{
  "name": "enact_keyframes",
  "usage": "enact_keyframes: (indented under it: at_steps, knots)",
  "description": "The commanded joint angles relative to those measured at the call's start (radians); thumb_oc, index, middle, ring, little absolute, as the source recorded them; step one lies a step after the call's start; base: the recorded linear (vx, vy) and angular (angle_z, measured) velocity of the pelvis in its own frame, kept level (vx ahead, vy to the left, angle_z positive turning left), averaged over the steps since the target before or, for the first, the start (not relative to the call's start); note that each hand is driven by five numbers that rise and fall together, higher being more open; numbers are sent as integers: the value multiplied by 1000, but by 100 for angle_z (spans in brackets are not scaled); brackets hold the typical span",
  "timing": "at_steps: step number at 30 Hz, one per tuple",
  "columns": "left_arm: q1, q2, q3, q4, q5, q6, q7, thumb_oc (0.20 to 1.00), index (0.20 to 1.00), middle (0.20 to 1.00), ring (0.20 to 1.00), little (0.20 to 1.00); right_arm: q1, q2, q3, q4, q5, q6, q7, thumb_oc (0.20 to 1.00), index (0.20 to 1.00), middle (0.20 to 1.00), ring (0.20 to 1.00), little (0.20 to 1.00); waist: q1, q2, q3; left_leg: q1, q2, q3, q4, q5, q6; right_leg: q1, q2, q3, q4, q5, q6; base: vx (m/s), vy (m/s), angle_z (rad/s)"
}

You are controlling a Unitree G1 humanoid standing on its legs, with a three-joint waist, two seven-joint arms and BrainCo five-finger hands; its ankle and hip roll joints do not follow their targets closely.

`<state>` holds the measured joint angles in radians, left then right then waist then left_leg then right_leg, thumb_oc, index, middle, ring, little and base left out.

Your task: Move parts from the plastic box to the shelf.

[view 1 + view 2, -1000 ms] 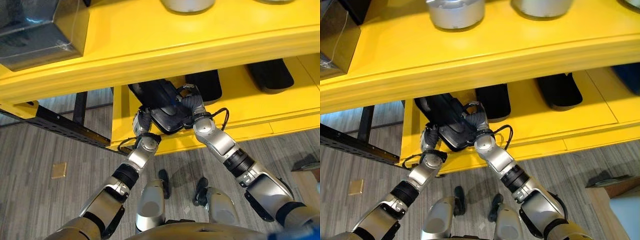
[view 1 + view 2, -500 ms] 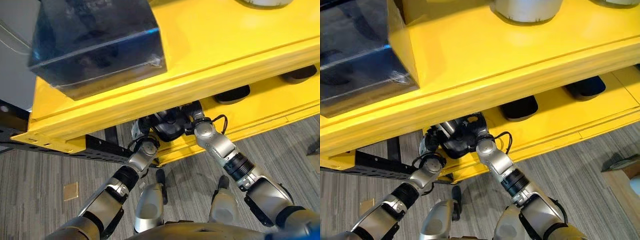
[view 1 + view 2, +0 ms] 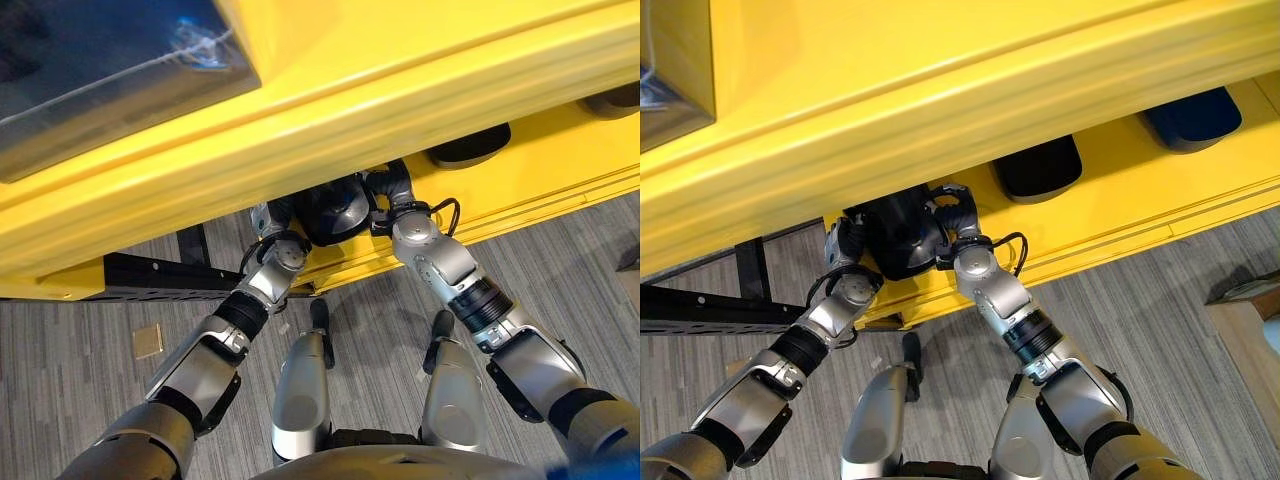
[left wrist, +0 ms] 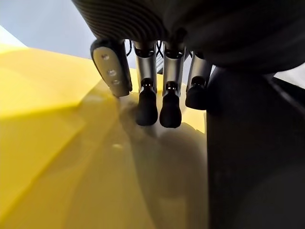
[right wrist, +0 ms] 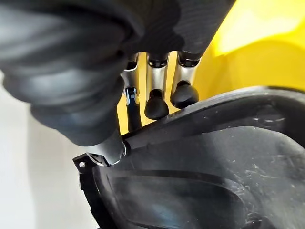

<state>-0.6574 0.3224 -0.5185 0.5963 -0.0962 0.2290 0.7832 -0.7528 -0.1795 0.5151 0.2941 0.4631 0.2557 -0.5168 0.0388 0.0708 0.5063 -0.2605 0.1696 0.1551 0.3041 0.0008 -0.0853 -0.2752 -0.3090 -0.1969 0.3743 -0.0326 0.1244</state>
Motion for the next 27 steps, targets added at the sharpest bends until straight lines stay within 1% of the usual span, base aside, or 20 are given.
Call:
enact_keyframes:
  at_steps: [1, 3, 5, 8, 9, 12, 13, 14, 15, 17, 18, 19, 22, 27]
  knots:
    - [-102, -48, -25, 37, -10, -22, -91, 200, 200, 200, 200, 200, -48, 98, 57, -75, 119, 5, 80, 200, 200, 200, 200, 200, -4, -14, 14, 17, 10, 53, 55, -30, 18, 13, 0, -21, 48, -35, -18, -26, 42, -4]
    - [-127, -42, -25, 50, 6, -6, -94, 200, 200, 200, 200, 200, -57, 100, 53, -65, 154, 16, 83, 200, 200, 200, 200, 200, -6, -14, 14, 1, 14, 58, 79, -38, 20, -4, -4, -21, 70, -39, -21, -12, 47, -7]
    - [-173, -38, -25, 80, -19, 10, -89, 200, 200, 200, 200, 200, -87, 105, 48, -42, 148, 14, 71, 200, 200, 200, 200, 200, -10, -15, 14, -34, 22, 64, 116, -50, 24, -43, -5, -13, 105, -45, -27, -38, 57, -4]
    - [-211, -33, -14, 113, -37, 9, -97, 200, 200, 200, 200, 200, -117, 102, 40, -18, 136, 12, 62, 200, 200, 200, 200, 200, -12, -13, 14, -61, 22, 64, 137, -58, 28, -73, -1, -5, 126, -49, -29, -29, 33, -4]
    - [-240, -37, -7, 133, -66, 19, -90, 200, 200, 200, 200, 200, -143, 100, 31, -1, 150, 28, 53, 200, 200, 200, 200, 200, -12, -13, 14, -81, 21, 65, 150, -63, 33, -96, 3, 2, 138, -51, -32, -42, 32, -4]
    - [-251, -40, 0, 139, -85, 22, -80, 200, 200, 200, 200, 200, -154, 99, 34, 14, 140, 25, 49, 200, 200, 200, 200, 200, -6, -15, 14, -102, 17, 61, 154, -63, 37, -113, 10, 2, 139, -49, -34, -43, -6, -2]
    - [-249, -42, 5, 141, -84, 18, -78, 200, 200, 200, 200, 200, -154, 97, 38, 16, 130, 13, 45, 200, 200, 200, 200, 200, -5, -18, 14, -107, 18, 60, 153, -62, 37, -118, 14, 2, 135, -48, -34, -35, -42, -1]
    - [-246, -43, 7, 140, -79, 16, -66, 442, 442, 442, 442, 442, -151, 93, 41, 12, 126, 6, 55, 200, 200, 200, 200, 200, -3, -21, 14, -113, 18, 57, 153, -61, 38, -122, 17, -1, 134, -47, -35, -25, -42, -1]
    - [-244, -45, 9, 138, -81, 18, -58, 445, 445, 445, 445, 445, -150, 94, 43, 8, 118, 3, 53, 200, 200, 200, 200, 200, -2, -23, 14, -113, 18, 57, 151, -60, 39, -122, 20, -2, 132, -47, -35, -14, -37, 0]
    - [-239, -44, 12, 131, -86, 24, -50, 275, 275, 275, 275, 275, -147, 90, 46, 4, 112, 1, 56, 200, 200, 200, 200, 200, 0, -25, 14, -112, 18, 57, 149, -60, 40, -121, 22, -5, 129, -46, -36, 0, 0, 0]
    - [-234, -44, 14, 126, -84, 22, -50, 228, 228, 228, 228, 228, -149, 89, 46, 8, 101, -3, 62, 256, 256, 256, 256, 256, 2, -26, 14, -114, 19, 56, 151, -60, 40, -123, 22, -5, 133, -48, -37, 0, 0, 0]
    - [-234, -46, 14, 119, -77, 28, -51, 1000, 1000, 1000, 1000, 1000, -151, 88, 45, 9, 93, -9, 57, 1000, 1000, 1000, 1000, 1000, 4, -28, 14, -114, 21, 55, 151, -60, 39, -121, 22, -7, 135, -49, -36, 0, 0, 0]
    - [-232, -46, 17, 105, -93, 35, -35, 1000, 1000, 1000, 1000, 1000, -154, 82, 43, 11, 77, -11, 62, 1000, 1000, 1000, 1000, 1000, 9, -30, 14, -113, 20, 53, 150, -60, 39, -121, 23, -9, 138, -50, -36, 0, 0, 0]
    - [-223, -53, 19, 95, -87, 46, -23, 1000, 1000, 1000, 1000, 1000, -150, 79, 39, 15, 92, -18, 36, 1000, 1000, 1000, 1000, 1000, 17, -36, 14, -111, 20, 49, 144, -57, 39, -120, 23, -17, 139, -51, -34, 7, -19, 5]
